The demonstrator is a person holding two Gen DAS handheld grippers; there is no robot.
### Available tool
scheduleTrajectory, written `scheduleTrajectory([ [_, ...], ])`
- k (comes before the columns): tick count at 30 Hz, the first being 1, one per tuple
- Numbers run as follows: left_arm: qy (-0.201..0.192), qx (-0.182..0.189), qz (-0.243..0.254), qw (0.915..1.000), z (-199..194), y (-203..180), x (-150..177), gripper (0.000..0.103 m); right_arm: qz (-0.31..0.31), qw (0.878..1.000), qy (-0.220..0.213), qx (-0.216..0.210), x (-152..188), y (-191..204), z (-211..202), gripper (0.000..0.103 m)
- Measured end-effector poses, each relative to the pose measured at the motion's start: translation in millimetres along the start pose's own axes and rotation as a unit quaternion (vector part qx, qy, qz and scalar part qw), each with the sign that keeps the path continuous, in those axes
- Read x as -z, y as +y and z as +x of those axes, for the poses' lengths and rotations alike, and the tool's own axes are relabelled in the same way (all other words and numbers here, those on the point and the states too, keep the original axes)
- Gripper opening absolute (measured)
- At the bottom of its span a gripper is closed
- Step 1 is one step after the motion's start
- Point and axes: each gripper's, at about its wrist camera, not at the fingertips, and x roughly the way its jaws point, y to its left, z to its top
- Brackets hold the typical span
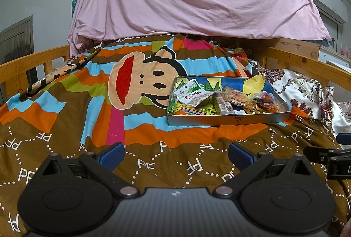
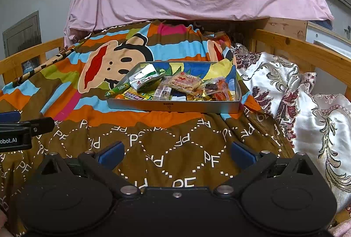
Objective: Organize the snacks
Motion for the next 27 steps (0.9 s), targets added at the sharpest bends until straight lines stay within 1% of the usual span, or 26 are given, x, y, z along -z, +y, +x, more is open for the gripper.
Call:
scheduleTrajectory([
  [6, -0.001, -0.004, 0.003, 1.0000, -0.7, -1.8, 2.7, 0.102, 0.000, 1.000, 0.001, 0.000, -0.2, 0.0, 0.2, 0.102],
  [14, -0.006, -0.008, 0.030, 0.9995, -3.5, -16.2, 7.4, 0.102, 0.000, 1.000, 0.001, 0.000, -0.4, 0.0, 0.2, 0.102],
  [16, -0.007, -0.007, 0.028, 0.9996, -4.1, -15.5, 6.0, 0.102, 0.000, 1.000, 0.001, 0.000, -0.2, -0.2, 0.2, 0.102],
  [21, -0.009, -0.019, 0.031, 0.9993, -5.0, -16.2, 6.0, 0.102, 0.000, 1.000, 0.001, 0.000, -0.6, -0.2, 0.3, 0.102],
  [27, -0.009, -0.018, 0.032, 0.9993, -4.3, -14.7, 4.3, 0.102, 0.000, 1.000, 0.002, 0.000, -0.6, -0.2, 0.7, 0.102],
])
